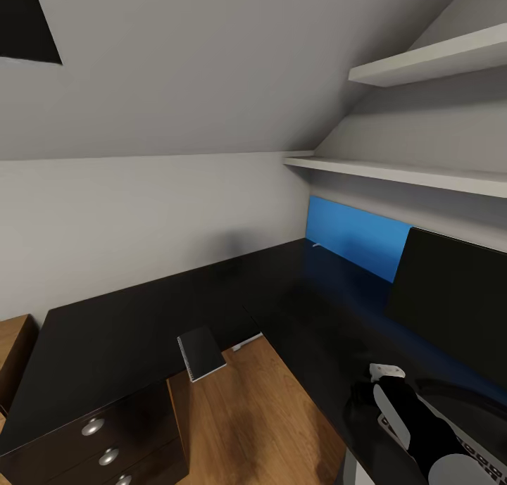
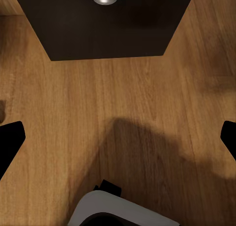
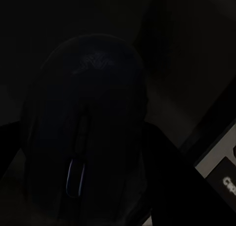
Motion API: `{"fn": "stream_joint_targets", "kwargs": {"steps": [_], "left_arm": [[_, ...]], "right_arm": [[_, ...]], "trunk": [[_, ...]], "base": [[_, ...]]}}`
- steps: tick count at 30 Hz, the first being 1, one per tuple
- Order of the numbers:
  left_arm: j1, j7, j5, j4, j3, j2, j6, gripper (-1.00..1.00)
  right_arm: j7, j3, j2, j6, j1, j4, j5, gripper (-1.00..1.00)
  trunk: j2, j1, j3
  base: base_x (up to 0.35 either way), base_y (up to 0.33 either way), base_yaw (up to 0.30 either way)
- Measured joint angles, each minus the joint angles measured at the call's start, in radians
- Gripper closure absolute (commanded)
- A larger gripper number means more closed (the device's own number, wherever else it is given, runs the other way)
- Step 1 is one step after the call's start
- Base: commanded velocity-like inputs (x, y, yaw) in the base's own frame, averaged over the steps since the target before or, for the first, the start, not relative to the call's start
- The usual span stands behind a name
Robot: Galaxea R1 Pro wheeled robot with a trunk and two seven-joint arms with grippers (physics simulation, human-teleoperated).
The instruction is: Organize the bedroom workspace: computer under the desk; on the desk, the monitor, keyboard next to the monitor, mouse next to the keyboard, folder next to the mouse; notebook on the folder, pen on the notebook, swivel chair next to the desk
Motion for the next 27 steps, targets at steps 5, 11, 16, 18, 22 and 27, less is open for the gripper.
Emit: {"fn": "stream_joint_targets", "kwargs": {"steps": [5, 11, 16, 18, 22, 27], "left_arm": [[0.0, 0.0, 0.0, 0.0, -0.001, 0.0, -0.003, -1.0], [0.0, 0.0, -0.001, 0.0, -0.003, 0.0, -0.013, -1.0], [0.0, 0.0, -0.001, 0.0, -0.003, 0.0, -0.017, -1.0], [0.0, 0.0, -0.001, 0.0, -0.003, 0.0, -0.018, -1.0], [0.0, 0.0, -0.001, 0.0, -0.003, 0.0, -0.018, -1.0], [0.0, 0.0, -0.001, 0.0, -0.003, 0.0, -0.018, -1.0]], "right_arm": [[-0.003, 0.0, 0.001, -0.001, 0.0, 0.0, -0.004, -1.0], [-0.004, 0.0, 0.001, -0.002, 0.0, 0.0, -0.004, -1.0], [-0.003, 0.0, 0.001, -0.002, 0.0, 0.0, -0.004, -1.0], [-0.003, 0.0, 0.001, -0.002, 0.0, 0.0, -0.004, -1.0], [-0.002, 0.0, 0.001, -0.005, 0.0, -0.003, -0.005, -1.0], [0.0, -0.002, 0.002, -0.007, 0.0, -0.008, -0.005, -1.0]], "trunk": [[0.0, 0.0, 0.0], [0.007, -0.004, 0.003], [0.042, -0.023, 0.019], [0.056, -0.031, 0.025], [0.084, -0.046, 0.038], [0.119, -0.065, 0.053]], "base": [[0.0, 0.0, 0.0], [0.0, 0.0, 0.0], [0.0, 0.0, 0.0], [0.0, 0.0, 0.0], [0.0, 0.0, 0.0], [0.0, 0.0, 0.0]]}}
